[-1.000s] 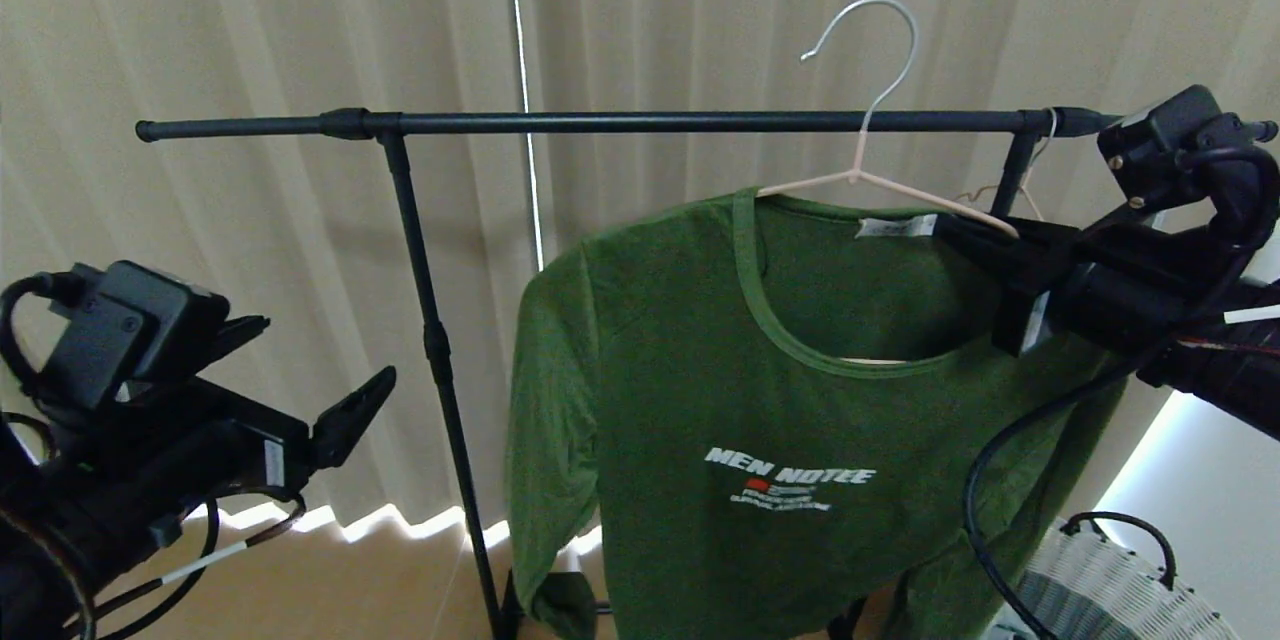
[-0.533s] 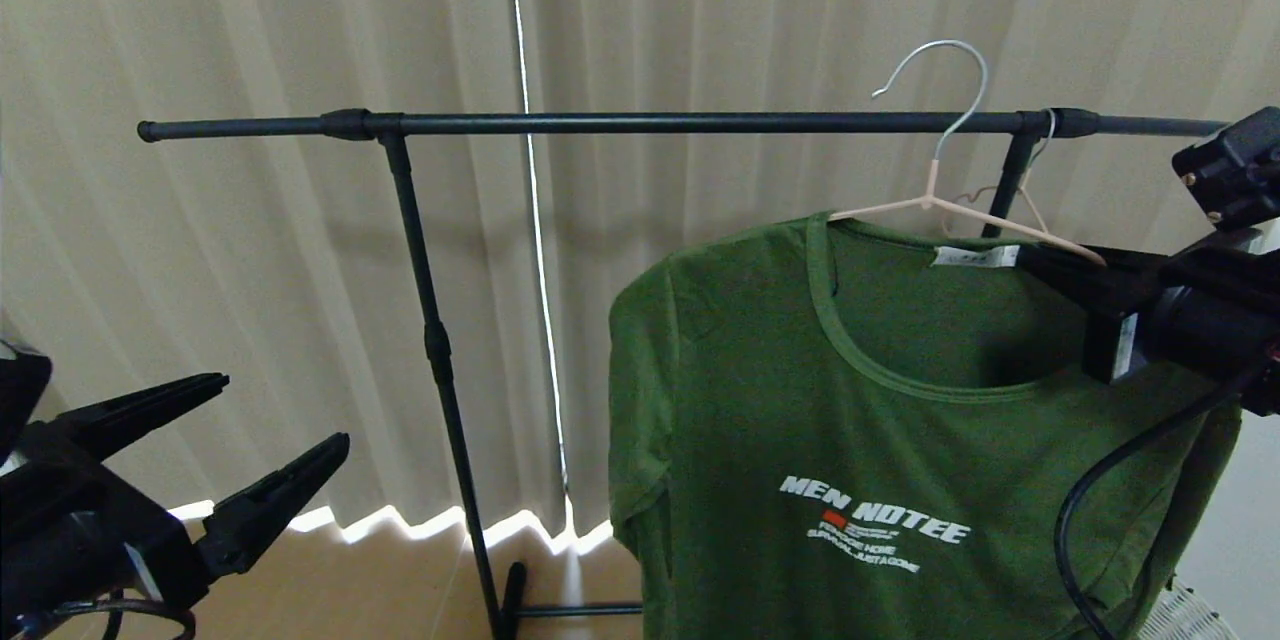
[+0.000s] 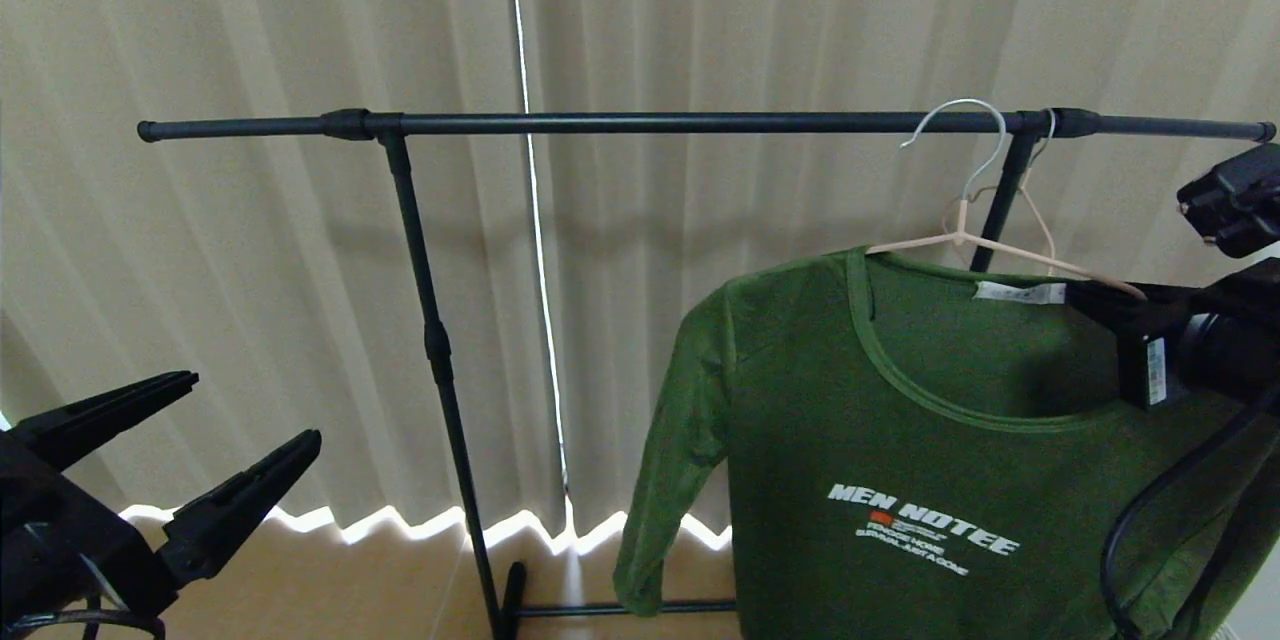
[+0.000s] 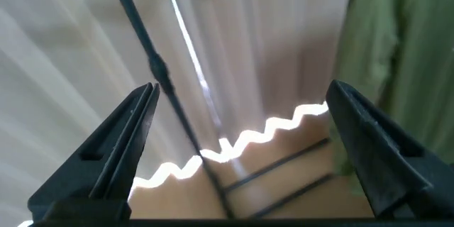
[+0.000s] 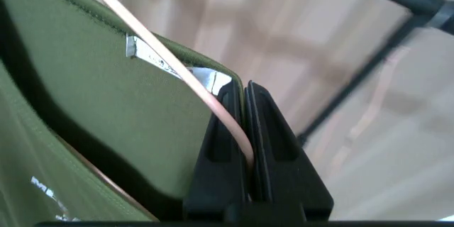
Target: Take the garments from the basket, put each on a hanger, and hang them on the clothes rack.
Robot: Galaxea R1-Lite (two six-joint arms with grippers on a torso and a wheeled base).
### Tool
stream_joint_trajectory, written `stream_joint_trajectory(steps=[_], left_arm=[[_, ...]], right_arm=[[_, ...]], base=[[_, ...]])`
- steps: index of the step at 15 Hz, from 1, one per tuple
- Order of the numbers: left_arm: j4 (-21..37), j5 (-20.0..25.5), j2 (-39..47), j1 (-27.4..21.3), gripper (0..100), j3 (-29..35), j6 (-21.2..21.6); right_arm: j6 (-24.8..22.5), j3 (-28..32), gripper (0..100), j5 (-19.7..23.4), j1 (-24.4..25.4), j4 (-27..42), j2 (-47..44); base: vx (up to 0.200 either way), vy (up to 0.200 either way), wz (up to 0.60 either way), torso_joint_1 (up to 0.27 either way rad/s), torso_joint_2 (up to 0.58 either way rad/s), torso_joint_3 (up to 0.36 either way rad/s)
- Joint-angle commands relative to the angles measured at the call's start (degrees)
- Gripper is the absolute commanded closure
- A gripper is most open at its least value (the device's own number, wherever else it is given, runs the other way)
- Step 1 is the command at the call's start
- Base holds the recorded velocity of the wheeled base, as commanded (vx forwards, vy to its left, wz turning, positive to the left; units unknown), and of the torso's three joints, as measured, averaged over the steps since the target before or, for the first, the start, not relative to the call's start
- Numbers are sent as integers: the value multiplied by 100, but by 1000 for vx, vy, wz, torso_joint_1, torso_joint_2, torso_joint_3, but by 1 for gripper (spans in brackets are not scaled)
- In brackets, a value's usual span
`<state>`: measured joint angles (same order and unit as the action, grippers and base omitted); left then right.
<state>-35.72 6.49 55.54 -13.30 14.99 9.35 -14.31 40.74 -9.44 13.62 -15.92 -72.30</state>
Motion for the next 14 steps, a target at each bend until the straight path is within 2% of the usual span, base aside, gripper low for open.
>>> stream_joint_trajectory(steps=[1,3,5,9,14], left_arm=[[-23,2,18,38,0,-14,5],[-23,81,45,3,0,12,14],[-32,266,212,-76,0,12,23],[-32,266,326,-76,0,-5,14],[-32,266,361,-76,0,-23,32]], right_arm=[[-1,-14,100,-102,-35,151,120],[7,13,100,-304,-43,423,225],[16,-5,100,-304,-35,414,234],[209,13,100,-304,-35,379,225],[253,22,100,-304,-35,370,199]], base=[[0,0,0,0,0,0],[0,0,0,0,0,0],[0,0,0,0,0,0],[0,0,0,0,0,0],[200,0,0,-1,0,2]])
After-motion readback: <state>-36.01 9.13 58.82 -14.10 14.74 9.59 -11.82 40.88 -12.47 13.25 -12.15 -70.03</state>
